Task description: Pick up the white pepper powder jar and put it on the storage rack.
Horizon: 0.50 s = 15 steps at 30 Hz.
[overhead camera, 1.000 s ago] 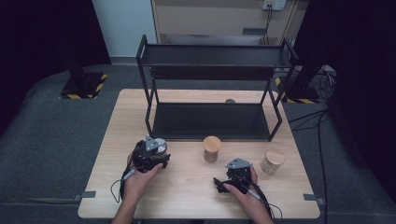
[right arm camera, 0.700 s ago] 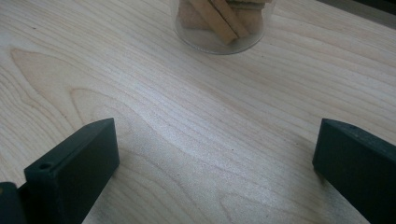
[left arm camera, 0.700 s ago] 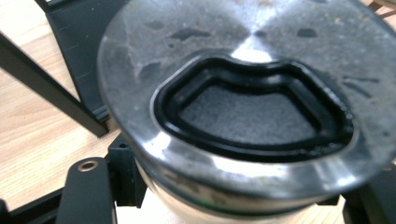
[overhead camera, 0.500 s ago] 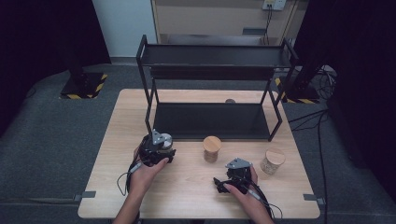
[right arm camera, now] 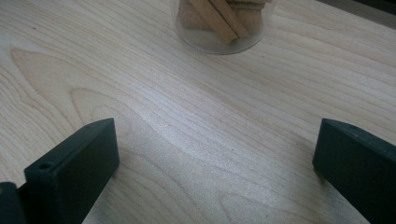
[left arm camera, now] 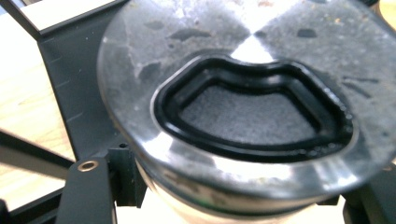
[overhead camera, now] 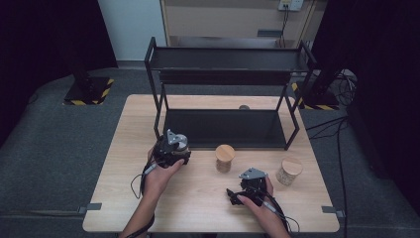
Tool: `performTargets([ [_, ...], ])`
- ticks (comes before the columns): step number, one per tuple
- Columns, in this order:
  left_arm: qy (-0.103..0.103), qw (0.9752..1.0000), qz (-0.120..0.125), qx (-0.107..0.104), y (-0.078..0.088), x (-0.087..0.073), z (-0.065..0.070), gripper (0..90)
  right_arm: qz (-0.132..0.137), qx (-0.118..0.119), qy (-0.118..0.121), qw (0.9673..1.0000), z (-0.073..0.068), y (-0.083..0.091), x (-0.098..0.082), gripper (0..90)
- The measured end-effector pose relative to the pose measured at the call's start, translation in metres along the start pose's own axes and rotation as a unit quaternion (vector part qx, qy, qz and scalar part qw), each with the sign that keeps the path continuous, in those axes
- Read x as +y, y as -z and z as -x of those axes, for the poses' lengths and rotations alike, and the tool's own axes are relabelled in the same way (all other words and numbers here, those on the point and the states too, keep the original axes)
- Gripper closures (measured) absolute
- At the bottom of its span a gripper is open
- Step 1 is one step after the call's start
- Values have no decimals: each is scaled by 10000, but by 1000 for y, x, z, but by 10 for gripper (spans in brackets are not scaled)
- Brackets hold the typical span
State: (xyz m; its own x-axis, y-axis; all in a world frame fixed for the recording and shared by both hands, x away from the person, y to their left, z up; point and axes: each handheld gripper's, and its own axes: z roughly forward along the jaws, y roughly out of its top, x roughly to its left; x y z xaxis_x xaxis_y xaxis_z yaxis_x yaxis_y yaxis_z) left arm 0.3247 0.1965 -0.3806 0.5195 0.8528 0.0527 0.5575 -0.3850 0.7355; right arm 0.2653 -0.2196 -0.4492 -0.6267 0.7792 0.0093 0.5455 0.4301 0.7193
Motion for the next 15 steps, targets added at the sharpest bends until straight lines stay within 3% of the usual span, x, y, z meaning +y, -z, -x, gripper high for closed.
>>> performTargets([
  [15,8,10000,18,34,-19,26,-3,294,2,1,9,10000,0,0,0,4],
])
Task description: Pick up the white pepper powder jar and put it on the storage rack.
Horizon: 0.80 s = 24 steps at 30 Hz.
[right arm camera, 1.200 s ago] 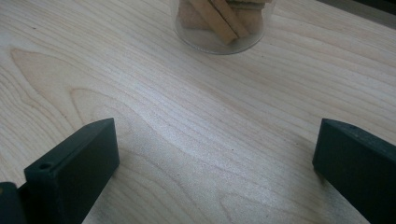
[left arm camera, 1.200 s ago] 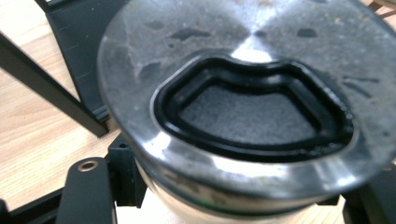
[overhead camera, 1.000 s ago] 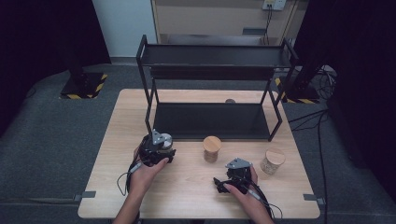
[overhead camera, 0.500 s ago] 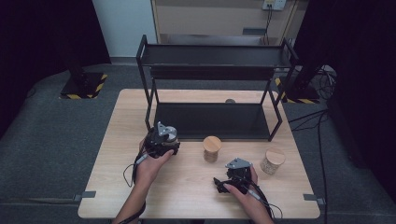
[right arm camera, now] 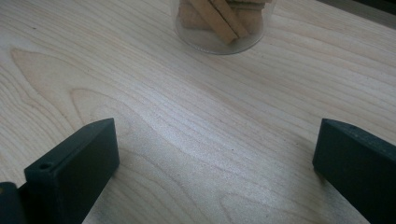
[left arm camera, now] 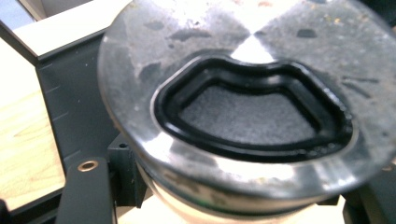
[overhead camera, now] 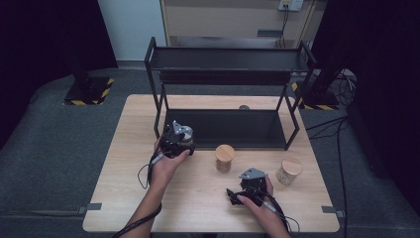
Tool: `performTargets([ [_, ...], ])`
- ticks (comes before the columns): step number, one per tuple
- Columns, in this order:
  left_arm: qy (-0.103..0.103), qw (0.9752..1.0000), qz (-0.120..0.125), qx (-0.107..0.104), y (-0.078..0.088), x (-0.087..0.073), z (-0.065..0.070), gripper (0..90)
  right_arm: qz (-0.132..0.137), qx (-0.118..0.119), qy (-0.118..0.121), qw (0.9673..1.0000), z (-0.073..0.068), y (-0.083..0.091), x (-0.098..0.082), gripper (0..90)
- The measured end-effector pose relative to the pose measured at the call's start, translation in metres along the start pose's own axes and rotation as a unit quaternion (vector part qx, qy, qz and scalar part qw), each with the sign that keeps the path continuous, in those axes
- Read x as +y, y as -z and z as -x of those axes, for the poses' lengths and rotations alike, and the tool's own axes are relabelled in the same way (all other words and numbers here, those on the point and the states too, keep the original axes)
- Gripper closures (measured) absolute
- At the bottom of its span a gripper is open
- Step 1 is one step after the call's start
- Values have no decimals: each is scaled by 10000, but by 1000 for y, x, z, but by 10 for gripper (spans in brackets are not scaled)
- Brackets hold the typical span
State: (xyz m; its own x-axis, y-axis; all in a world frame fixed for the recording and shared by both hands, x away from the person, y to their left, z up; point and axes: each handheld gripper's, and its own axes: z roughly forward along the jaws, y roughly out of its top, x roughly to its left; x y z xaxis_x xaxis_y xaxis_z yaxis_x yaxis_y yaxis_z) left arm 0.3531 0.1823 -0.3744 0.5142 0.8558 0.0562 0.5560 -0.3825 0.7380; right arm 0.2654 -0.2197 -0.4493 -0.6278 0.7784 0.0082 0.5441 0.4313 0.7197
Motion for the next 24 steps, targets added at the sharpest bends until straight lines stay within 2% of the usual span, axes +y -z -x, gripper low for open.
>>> performTargets([
  [5,-55,10000,-21,20,-6,9,0,293,-2,1,-14,10000,0,0,0,4],
  [24,-7,10000,39,90,-26,27,0,293,2,-1,-1,10000,0,0,0,4],
])
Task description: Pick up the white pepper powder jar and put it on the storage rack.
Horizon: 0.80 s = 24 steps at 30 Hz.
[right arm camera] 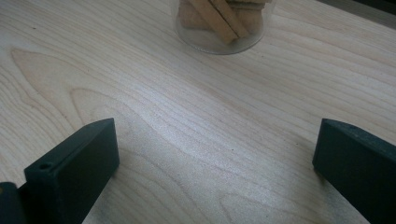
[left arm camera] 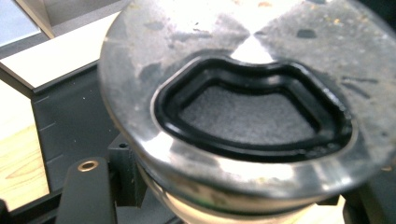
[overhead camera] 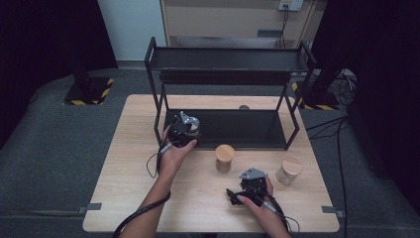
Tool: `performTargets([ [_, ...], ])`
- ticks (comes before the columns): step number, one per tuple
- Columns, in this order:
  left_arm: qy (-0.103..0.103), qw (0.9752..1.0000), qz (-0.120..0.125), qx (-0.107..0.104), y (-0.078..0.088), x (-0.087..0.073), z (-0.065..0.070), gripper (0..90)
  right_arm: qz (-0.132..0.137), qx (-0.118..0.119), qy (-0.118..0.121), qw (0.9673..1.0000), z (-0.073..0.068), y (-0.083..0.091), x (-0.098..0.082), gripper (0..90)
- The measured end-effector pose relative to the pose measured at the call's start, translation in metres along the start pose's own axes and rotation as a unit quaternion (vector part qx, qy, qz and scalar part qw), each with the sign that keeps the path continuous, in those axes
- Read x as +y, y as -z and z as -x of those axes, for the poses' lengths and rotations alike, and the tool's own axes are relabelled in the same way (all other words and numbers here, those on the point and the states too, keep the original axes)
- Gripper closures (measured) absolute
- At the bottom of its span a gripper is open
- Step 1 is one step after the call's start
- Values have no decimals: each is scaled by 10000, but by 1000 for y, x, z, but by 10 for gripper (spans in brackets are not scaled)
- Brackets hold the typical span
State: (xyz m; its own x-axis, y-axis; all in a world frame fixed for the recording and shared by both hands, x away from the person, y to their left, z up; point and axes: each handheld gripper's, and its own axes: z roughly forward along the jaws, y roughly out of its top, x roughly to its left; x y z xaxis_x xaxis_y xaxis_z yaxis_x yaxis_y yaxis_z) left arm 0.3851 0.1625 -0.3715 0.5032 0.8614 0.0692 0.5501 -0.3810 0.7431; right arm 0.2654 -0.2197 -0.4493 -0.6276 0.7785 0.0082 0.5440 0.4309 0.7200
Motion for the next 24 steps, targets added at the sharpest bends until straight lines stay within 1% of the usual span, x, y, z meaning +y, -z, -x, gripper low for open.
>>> performTargets([
  [6,32,10000,14,31,-6,4,-3,293,1,-1,2,10000,0,0,0,4],
  [19,32,10000,-4,71,-19,14,-5,293,2,-1,4,10000,0,0,0,4],
  [24,80,9999,18,66,-24,16,-6,293,2,-1,3,10000,0,0,0,4],
])
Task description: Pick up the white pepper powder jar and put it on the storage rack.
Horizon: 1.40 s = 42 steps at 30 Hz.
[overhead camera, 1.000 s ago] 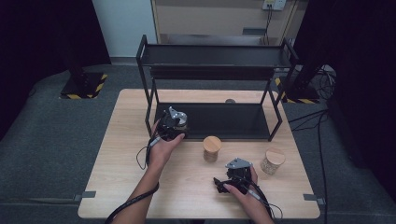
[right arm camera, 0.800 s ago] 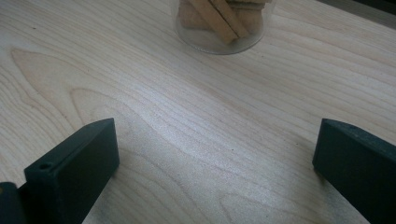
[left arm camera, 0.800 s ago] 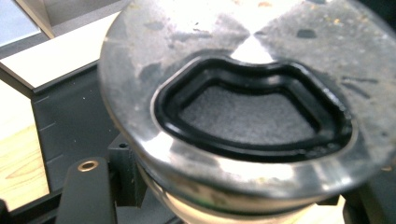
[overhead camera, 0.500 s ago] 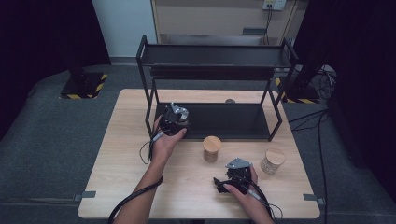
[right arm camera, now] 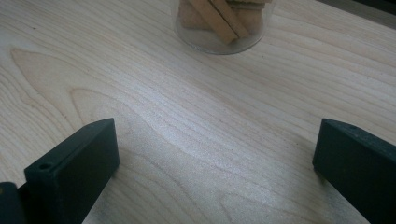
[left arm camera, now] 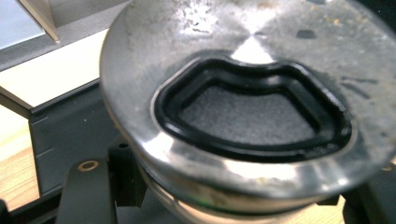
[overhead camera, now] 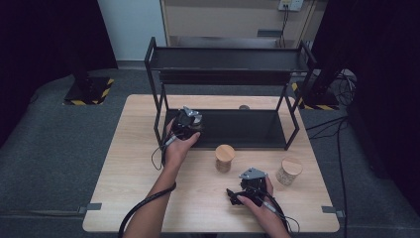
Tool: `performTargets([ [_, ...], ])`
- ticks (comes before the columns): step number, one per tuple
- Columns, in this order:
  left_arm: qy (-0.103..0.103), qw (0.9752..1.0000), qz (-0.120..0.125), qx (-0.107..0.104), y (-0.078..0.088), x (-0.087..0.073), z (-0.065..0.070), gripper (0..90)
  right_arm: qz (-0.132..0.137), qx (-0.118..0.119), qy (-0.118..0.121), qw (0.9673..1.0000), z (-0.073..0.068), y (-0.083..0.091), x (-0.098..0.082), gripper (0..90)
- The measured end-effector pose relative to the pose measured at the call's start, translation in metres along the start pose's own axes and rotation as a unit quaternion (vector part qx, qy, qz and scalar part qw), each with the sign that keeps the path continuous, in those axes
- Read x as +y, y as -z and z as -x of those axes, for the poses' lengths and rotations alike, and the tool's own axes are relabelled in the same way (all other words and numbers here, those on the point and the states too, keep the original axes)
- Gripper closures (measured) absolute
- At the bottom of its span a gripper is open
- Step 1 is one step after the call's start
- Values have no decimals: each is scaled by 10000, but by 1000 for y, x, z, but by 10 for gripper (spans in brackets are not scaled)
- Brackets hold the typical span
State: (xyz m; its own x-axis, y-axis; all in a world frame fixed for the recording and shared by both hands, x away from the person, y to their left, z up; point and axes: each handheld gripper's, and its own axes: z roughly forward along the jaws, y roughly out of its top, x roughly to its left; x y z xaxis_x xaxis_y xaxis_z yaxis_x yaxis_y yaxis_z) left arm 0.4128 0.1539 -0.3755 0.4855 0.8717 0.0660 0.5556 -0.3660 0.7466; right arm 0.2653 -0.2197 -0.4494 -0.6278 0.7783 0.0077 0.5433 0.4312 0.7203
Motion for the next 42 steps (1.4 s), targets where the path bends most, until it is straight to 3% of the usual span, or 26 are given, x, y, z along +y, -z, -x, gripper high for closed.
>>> performTargets([
  [42,292,9996,21,2,-34,-12,-7,293,-2,-1,4,10000,0,0,0,4],
])
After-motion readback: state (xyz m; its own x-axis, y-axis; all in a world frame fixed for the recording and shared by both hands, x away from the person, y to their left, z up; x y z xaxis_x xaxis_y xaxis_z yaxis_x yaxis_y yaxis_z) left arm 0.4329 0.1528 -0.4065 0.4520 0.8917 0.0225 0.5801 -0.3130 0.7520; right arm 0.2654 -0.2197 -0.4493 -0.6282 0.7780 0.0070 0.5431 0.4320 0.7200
